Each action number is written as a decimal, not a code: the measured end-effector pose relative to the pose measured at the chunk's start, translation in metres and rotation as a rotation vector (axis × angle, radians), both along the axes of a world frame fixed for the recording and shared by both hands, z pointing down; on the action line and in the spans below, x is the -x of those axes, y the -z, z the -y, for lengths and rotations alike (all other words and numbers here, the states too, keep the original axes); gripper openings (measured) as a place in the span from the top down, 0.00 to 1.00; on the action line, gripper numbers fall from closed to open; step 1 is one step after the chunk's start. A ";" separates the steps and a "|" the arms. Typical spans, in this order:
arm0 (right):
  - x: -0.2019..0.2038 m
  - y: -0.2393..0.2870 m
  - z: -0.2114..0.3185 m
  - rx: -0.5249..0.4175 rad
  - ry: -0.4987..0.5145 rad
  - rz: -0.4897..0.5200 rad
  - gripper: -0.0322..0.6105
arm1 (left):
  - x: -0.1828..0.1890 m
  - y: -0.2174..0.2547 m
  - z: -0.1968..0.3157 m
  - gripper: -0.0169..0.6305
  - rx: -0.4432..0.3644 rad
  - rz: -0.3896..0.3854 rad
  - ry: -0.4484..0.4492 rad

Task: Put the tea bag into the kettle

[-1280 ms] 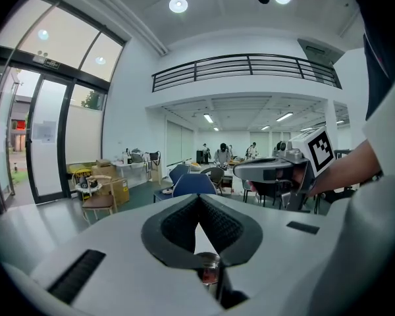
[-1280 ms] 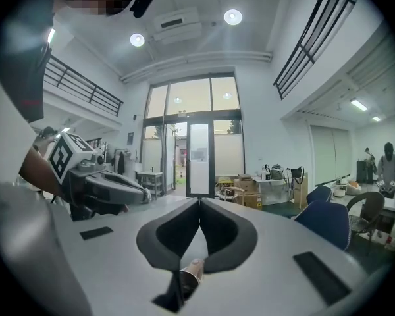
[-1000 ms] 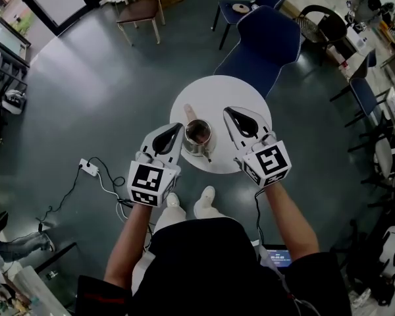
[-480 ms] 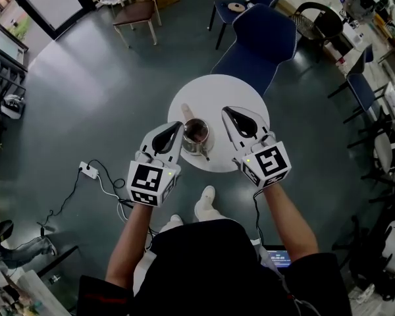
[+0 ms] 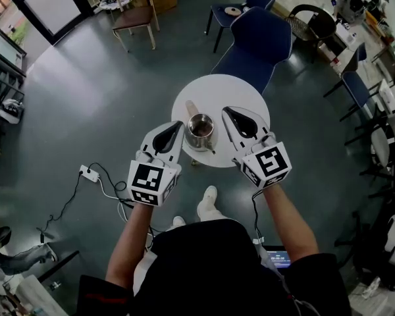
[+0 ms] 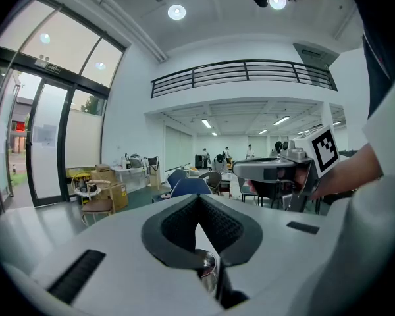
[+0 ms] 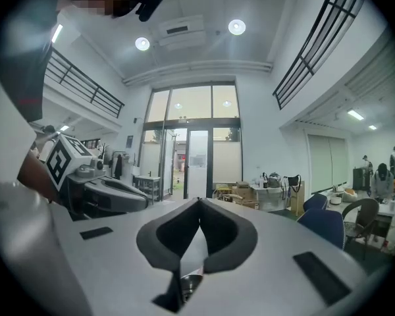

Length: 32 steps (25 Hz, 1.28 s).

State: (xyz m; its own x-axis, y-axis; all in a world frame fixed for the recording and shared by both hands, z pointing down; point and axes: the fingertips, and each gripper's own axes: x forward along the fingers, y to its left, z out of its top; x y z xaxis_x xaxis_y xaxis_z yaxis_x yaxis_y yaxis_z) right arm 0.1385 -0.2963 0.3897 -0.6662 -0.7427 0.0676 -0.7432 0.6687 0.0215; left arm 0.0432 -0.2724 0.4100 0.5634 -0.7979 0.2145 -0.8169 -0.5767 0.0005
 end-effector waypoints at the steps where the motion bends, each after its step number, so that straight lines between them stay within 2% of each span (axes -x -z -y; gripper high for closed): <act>1: 0.003 0.001 -0.006 -0.001 -0.005 0.000 0.92 | 0.004 0.001 -0.006 0.95 -0.004 0.001 -0.003; 4: 0.014 0.004 -0.025 -0.004 -0.019 0.003 0.92 | 0.016 0.003 -0.023 0.95 -0.008 -0.004 -0.008; 7: 0.021 0.009 -0.043 -0.007 -0.025 0.001 0.92 | 0.024 0.014 -0.038 0.95 -0.011 -0.040 -0.015; 32: 0.109 0.047 -0.236 -0.080 -0.035 -0.003 0.92 | 0.103 0.059 -0.224 0.95 -0.122 -0.022 -0.048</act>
State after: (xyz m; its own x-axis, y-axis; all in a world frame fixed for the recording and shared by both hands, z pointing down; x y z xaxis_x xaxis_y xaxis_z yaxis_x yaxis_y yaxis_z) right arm 0.0292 -0.0605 0.3423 -0.6397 -0.7686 0.0094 -0.7659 0.6384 0.0762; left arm -0.0596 -0.0479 0.3506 0.6051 -0.7893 0.1044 -0.7889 -0.6120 -0.0547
